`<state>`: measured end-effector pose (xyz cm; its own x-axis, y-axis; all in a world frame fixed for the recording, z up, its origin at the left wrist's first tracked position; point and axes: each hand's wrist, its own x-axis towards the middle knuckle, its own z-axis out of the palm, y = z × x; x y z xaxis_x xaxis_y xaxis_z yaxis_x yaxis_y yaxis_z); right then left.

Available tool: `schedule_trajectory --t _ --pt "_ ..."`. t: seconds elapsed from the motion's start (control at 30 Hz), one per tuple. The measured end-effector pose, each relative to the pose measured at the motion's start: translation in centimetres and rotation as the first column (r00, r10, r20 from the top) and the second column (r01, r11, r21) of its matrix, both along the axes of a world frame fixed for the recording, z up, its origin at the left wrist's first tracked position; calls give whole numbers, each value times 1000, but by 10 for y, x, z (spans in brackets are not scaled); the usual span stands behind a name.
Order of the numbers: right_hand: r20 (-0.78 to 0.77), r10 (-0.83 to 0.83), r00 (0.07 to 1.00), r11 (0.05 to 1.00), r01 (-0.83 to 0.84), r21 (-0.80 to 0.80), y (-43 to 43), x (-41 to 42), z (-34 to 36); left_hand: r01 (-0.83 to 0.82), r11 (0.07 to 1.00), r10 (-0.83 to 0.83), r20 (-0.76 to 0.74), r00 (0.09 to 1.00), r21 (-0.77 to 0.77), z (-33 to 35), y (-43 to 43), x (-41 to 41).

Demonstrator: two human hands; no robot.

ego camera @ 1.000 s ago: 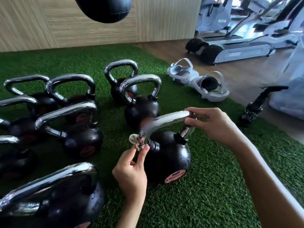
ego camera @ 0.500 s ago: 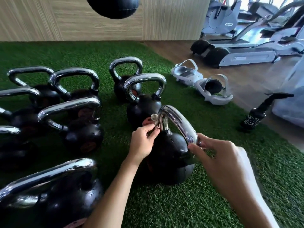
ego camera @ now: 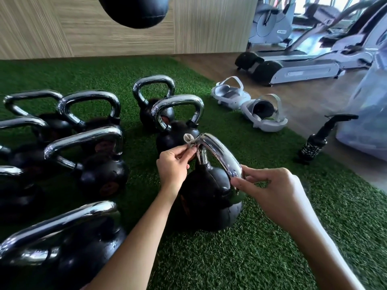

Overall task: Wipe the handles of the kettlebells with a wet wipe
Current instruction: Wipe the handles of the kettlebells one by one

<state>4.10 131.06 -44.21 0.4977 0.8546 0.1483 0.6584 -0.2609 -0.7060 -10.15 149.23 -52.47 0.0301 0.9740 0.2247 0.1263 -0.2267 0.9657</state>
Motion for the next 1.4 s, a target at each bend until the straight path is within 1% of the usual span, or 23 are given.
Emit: schedule_trajectory --t 0.1,0.2,0.33,0.4,0.5,0.53,0.6,0.7,0.77,0.83,0.93,1.07,1.17,1.27,1.4 --pt "-15 29 999 999 -29 -16 1 3 0 5 1000 -5 61 998 -7 14 -6 2" --pt "-56 56 997 998 -58 -23 1 6 0 52 999 -52 88 995 2 26 -16 2" --pt "-115 78 990 997 -80 -16 1 11 -4 26 997 -18 106 994 -72 33 -17 4" --pt "-130 91 987 995 -94 -17 1 13 -3 69 995 -59 136 989 -72 31 -30 5" --pt "-120 149 981 988 -153 -19 -1 14 -2 156 988 -155 111 982 0 27 -67 1" --pt "-120 174 977 984 -178 -25 -2 16 -3 160 987 -161 92 983 18 27 -74 0" --pt "-137 211 968 975 -218 -35 -2 21 -6 110 994 -112 75 991 27 30 -72 2" --pt "-175 243 954 967 -252 -30 -3 26 -10 44 998 -48 89 995 45 37 -69 5" --pt "-168 259 951 964 -266 -22 -3 27 -11 66 996 -71 92 993 53 33 -90 7" --pt "-169 266 949 962 -272 -11 -2 29 -13 132 988 -139 103 985 78 23 -120 5" --pt "-197 279 940 960 -281 17 -2 30 -14 174 963 -190 62 980 205 11 -139 1" --pt "-282 303 910 953 -298 62 -2 31 -17 161 938 -189 63 980 308 5 -126 0" --pt "-262 293 919 956 -286 65 -3 30 -20 208 896 -210 -39 977 391 -17 -128 -2" --pt "-263 290 920 957 -283 63 -3 29 -21 225 842 -143 -198 970 491 -49 -121 -8" --pt "-245 283 927 959 -272 78 -4 26 -21 316 777 -93 -397 913 545 -60 -109 -18"
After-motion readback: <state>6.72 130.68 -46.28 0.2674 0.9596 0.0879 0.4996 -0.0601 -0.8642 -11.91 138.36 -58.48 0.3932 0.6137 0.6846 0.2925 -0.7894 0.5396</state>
